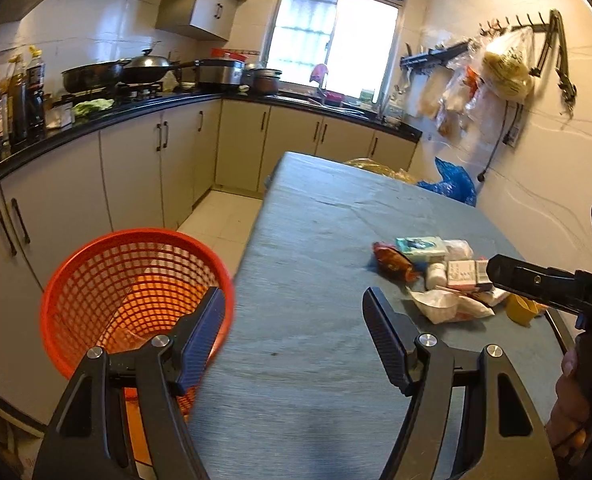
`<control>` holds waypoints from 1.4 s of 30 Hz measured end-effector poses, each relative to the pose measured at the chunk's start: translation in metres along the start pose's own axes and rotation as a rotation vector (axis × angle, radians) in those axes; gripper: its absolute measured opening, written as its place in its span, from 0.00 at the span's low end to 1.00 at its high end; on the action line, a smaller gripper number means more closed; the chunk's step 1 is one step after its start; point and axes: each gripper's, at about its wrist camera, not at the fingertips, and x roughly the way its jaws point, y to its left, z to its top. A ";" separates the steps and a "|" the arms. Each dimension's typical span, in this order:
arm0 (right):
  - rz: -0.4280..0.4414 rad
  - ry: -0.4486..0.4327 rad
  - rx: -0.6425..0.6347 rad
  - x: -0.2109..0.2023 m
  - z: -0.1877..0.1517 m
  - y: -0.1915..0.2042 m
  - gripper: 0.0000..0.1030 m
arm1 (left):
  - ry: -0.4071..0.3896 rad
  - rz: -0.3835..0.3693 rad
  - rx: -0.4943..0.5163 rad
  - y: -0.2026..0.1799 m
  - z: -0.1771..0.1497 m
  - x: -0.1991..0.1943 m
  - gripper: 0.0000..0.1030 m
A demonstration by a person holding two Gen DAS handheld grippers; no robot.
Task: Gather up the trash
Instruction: 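Move both open tools back toward the items on the table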
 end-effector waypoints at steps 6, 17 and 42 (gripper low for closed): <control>-0.022 -0.020 0.040 -0.015 -0.003 -0.024 0.74 | 0.017 -0.024 0.046 -0.028 -0.002 0.004 0.68; -0.080 -0.069 0.118 -0.047 -0.010 -0.074 0.75 | 0.066 -0.071 0.115 -0.075 -0.009 0.019 0.69; -0.192 -0.145 0.320 -0.099 -0.029 -0.182 0.77 | 0.206 -0.143 0.210 -0.156 -0.027 0.073 0.70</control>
